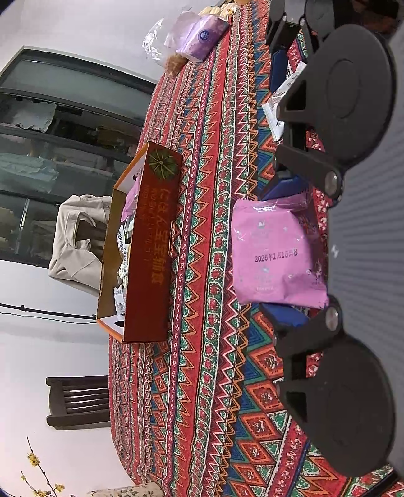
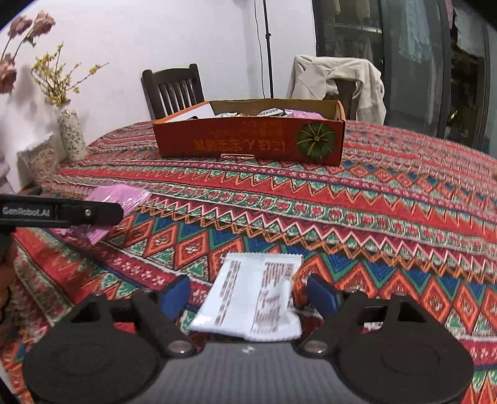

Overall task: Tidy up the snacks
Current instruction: 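Carry the pink packet and white sachet into the box and open both tools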

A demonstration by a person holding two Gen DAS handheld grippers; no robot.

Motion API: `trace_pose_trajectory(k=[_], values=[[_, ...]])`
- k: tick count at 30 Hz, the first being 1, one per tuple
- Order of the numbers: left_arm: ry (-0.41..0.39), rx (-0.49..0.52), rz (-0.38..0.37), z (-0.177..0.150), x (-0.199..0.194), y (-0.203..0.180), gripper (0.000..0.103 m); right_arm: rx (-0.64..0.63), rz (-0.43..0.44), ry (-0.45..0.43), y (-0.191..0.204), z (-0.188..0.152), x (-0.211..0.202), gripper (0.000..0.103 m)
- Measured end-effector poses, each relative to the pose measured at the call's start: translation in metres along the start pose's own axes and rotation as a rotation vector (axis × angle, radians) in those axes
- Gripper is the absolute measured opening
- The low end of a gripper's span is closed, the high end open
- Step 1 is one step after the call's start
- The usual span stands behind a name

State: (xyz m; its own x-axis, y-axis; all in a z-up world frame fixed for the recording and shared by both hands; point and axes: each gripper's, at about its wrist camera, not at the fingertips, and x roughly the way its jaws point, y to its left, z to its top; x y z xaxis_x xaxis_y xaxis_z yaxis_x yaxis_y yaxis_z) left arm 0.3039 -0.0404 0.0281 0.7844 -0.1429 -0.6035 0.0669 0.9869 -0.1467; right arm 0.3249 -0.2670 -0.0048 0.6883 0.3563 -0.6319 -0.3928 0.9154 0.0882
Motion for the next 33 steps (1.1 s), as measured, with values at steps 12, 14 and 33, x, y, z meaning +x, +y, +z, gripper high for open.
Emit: trace_pose_trajectory(k=[12, 14, 33], values=[[-0.078, 0.024, -0.054, 0.059, 0.001, 0.015, 0.070, 0.016, 0.019, -0.092, -0.020, 0.037, -0.015, 0.040], [-0.129, 0.042, -0.074, 0.086, 0.005, 0.016, 0.071, -0.003, 0.022, -0.141, -0.025, 0.064, -0.016, 0.040], [-0.018, -0.032, -0.023, 0.196, 0.184, 0.039, 0.072, 0.113, 0.105, -0.195, -0.063, 0.231, 0.177, 0.068]])
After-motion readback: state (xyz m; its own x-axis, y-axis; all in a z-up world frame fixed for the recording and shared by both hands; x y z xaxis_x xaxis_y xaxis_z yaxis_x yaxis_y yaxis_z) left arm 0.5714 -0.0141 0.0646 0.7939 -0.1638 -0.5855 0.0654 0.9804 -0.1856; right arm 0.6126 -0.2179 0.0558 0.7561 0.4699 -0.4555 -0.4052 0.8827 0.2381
